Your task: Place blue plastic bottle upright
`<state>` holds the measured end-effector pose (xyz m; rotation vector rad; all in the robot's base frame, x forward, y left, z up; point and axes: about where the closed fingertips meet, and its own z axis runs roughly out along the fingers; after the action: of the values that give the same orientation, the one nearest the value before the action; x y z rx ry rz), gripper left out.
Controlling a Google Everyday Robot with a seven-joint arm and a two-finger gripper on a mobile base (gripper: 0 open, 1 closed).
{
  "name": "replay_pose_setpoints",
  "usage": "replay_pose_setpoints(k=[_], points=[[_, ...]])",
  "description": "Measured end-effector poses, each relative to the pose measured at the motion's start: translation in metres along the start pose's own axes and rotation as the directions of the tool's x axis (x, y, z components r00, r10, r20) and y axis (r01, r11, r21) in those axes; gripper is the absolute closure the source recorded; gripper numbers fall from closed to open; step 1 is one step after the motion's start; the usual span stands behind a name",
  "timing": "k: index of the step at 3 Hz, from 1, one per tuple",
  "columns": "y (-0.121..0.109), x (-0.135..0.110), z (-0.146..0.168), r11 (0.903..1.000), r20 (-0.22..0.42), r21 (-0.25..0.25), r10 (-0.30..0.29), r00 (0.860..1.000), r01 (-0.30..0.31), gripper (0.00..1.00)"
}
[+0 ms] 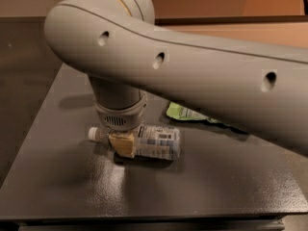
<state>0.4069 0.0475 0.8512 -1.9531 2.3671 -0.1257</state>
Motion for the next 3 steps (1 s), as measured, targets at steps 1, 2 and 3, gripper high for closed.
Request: replay_pose_setpoints(k=[1,2,3], points=[[0.002,-0.004,-0.026,0.9992,0.082,-0.023,-0.031,0.996,0.033,0.88],[0.004,-0.013,-0.060,0.9927,0.211,-0.031,-0.107,0.972,0.116,1.00],[0.011,-0.027,-0.093,0.9730,0.370,-0.021,-0.206,0.906,0.230,1.00]])
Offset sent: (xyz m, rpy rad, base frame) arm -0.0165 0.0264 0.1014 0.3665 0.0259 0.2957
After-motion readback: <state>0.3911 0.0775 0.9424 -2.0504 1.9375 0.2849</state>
